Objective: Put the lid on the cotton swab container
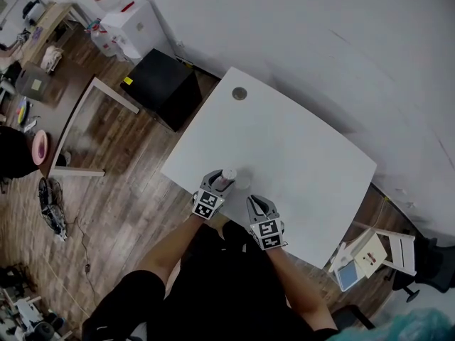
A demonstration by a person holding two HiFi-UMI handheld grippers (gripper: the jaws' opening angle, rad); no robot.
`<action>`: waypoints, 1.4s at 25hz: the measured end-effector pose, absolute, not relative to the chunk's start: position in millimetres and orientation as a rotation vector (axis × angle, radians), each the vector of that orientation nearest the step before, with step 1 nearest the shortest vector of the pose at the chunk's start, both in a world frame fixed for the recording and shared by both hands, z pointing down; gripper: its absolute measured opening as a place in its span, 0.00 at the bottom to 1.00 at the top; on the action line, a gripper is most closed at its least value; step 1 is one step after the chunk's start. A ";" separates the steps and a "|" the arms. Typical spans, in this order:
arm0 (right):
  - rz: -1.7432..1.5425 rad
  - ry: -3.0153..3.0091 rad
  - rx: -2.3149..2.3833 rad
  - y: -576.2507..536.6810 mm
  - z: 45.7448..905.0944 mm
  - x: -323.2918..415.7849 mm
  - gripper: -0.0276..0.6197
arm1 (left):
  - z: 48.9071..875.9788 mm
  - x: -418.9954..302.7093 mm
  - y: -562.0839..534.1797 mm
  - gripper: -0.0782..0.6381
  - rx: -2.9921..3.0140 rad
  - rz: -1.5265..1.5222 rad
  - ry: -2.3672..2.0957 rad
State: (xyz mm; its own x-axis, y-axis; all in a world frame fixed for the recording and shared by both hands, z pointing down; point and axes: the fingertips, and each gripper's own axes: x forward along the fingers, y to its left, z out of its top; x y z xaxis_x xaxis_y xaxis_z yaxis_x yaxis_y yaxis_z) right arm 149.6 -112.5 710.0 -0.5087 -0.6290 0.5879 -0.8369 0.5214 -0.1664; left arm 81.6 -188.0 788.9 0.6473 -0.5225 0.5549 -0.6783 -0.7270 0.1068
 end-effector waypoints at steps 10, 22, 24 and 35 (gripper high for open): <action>0.589 -2.272 1.179 -118.4 723.2 151.8 0.10 | 768.6 91.3 -178.5 0.45 2.617 0.640 -0.954; 0.552 -2.360 1.224 -130.6 690.4 149.6 0.10 | 770.5 101.8 -156.7 0.45 2.685 0.685 -0.885; 0.547 -2.350 1.220 -130.4 692.2 149.4 0.10 | 772.9 107.6 -148.4 0.45 2.716 0.692 -0.851; 0.625 -2.288 1.166 -130.1 717.4 136.4 0.10 | 782.7 136.8 -116.3 0.45 2.766 0.679 -0.699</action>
